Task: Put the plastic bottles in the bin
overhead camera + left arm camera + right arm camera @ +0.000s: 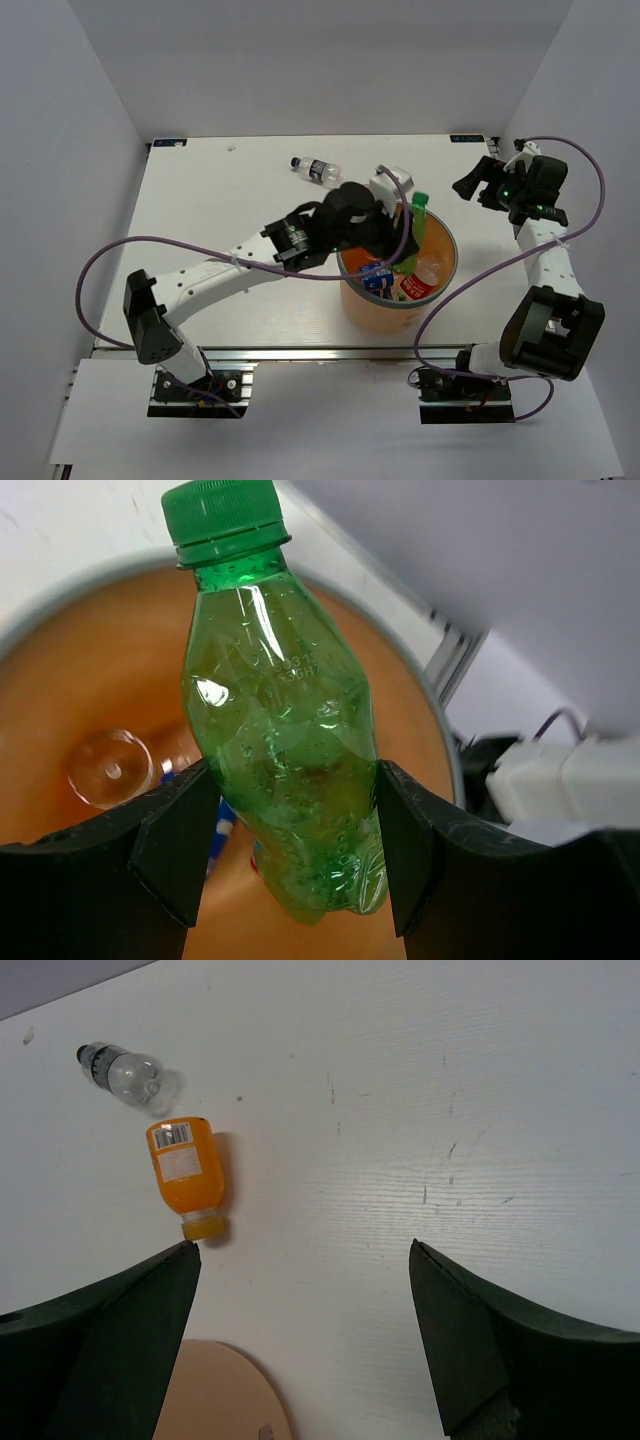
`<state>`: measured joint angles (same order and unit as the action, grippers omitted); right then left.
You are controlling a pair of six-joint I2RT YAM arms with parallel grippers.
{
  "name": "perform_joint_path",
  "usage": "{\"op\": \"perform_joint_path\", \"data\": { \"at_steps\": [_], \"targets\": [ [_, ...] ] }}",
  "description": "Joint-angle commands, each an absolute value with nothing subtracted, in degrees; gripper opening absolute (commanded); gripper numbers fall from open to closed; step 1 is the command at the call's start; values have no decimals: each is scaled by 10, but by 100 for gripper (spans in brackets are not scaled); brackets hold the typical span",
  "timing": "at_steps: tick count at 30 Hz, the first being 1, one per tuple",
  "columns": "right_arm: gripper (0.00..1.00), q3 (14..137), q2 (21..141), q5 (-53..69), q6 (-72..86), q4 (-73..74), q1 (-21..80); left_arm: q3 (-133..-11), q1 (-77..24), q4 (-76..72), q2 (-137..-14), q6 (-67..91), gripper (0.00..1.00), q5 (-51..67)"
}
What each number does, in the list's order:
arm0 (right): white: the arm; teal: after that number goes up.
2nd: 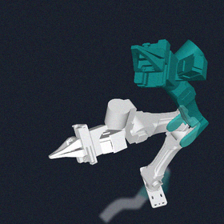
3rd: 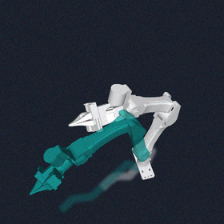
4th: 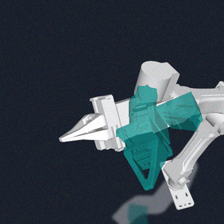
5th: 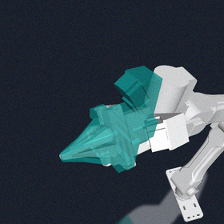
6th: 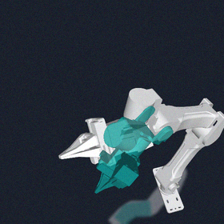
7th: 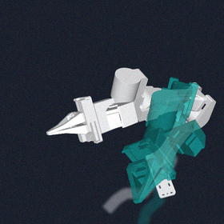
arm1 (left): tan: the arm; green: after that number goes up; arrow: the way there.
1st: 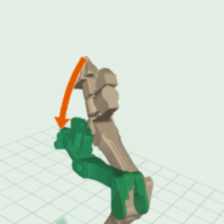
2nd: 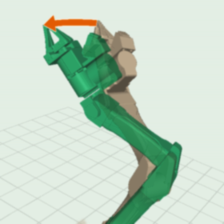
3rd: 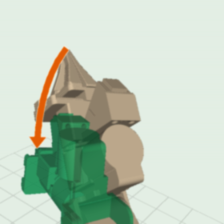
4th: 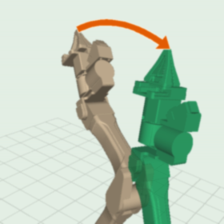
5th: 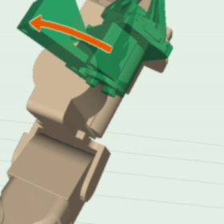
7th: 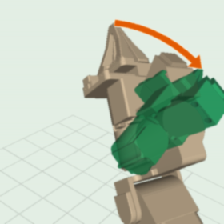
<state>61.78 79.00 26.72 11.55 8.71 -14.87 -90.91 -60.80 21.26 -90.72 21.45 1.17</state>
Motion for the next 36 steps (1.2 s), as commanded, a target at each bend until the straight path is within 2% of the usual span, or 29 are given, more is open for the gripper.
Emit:
{"op": "perform_joint_path", "data": {
  "at_steps": [1, 2, 3, 6, 11, 14, 17, 24, 31, 36],
  "targets": [
    [89, 652, 805, 267, 83, 100, -148, -928, -625, 267, -900, 188, 45, -30],
    [89, 654, 808, 270, 78, 100, -148, -926, -627, 269, -899, 189, 54, -29],
    [89, 655, 811, 275, 74, 99, -148, -923, -628, 271, -899, 190, 70, -30],
    [89, 664, 830, 294, 69, 105, -149, -927, -628, 280, -899, 191, 98, -54],
    [89, 671, 854, 321, 74, 95, -147, -946, -627, 294, -891, 192, 98, -143],
    [89, 682, 871, 321, 70, 91, -135, -936, -617, 282, -878, 185, 98, -144],
    [89, 698, 898, 315, 63, 84, -111, -920, -567, 276, -863, 192, 98, -128],
    [89, 788, 1011, 243, 4, 116, -27, -835, -360, 246, -795, 246, 98, -117],
    [89, 888, 1114, 257, -50, 131, -2, -696, -233, 202, -730, 298, 98, -87],
    [89, 902, 1148, 236, -74, 132, 28, -638, -157, 181, -731, 319, 98, -77]
  ]
}}
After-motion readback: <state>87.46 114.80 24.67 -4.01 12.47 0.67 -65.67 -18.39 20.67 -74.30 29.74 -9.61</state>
